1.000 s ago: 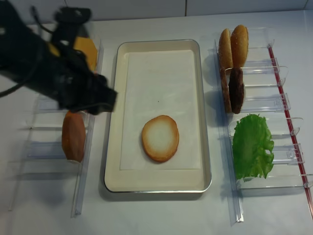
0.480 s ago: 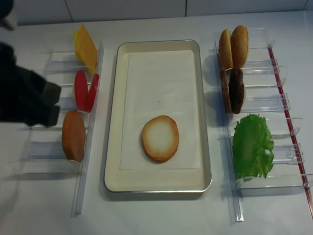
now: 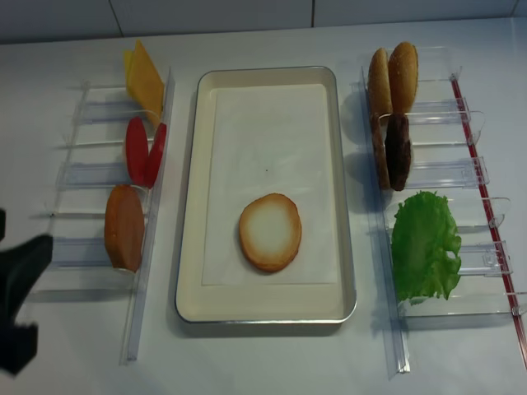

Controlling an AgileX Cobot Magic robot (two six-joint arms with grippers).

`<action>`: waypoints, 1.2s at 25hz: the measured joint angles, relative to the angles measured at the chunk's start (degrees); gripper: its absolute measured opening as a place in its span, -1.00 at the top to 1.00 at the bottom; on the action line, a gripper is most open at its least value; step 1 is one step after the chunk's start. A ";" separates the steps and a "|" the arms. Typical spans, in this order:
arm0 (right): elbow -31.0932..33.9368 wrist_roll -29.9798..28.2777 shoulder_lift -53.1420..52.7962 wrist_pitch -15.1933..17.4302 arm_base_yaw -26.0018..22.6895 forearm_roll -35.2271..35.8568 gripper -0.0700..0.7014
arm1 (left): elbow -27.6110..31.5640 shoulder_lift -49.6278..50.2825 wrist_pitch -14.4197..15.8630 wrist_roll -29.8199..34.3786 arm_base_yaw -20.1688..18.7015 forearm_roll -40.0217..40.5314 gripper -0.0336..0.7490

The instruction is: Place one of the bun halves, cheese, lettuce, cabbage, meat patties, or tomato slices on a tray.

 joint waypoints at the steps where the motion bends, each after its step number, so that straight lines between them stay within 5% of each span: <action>1: 0.00 0.00 0.00 0.00 0.00 0.00 -0.59 | 1.43 -2.24 0.00 0.00 0.00 0.24 -0.12; 11: 0.00 0.00 0.00 0.00 0.00 0.00 -0.59 | 12.82 -21.90 3.27 -1.83 0.00 0.81 -0.12; 15: 0.00 0.00 0.00 0.00 0.00 0.00 -0.59 | 15.84 -27.56 7.67 -4.05 0.02 3.01 -0.12; 30: 0.13 0.00 0.00 0.00 0.00 0.00 -0.59 | 16.32 -28.19 8.48 -4.53 0.02 4.03 -0.12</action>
